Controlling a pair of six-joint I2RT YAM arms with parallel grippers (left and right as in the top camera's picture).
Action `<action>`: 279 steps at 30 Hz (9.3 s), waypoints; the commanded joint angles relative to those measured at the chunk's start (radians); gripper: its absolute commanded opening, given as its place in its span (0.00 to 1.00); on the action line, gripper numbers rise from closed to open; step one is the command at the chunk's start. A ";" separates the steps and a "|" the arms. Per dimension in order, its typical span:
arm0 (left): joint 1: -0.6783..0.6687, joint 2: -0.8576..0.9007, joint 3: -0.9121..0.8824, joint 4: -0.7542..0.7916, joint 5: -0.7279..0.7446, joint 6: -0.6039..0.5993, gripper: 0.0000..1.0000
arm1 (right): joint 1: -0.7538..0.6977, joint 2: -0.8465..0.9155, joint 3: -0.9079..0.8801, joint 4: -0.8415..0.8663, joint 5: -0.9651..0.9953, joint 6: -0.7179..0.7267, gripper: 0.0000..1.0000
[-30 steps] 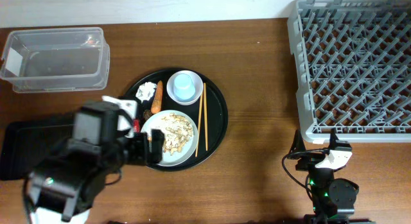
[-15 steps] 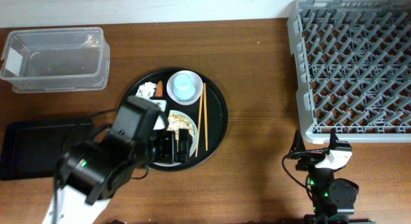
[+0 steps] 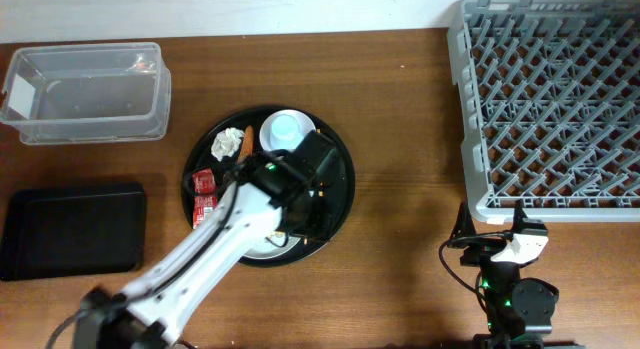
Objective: Sort waste into correct bins and load items into the dishwasher rack
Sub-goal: 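Move the left gripper over the white plate of rice, then grasp the white plate rim with the left gripper and lift it, then carry the plate left over the black tray, then tilt the plate to dump rice and shells onto the black tray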
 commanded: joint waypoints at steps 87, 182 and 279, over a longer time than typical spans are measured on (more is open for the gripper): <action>-0.026 0.277 -0.143 0.349 -0.190 -0.099 0.17 | 0.005 -0.006 -0.003 -0.008 0.016 0.008 0.98; 0.236 0.033 0.071 -0.049 -0.520 -0.049 0.01 | 0.005 -0.006 -0.003 -0.008 0.016 0.008 0.98; 1.771 0.045 0.067 0.383 1.214 -0.028 0.01 | 0.005 -0.006 -0.003 -0.008 0.016 0.008 0.98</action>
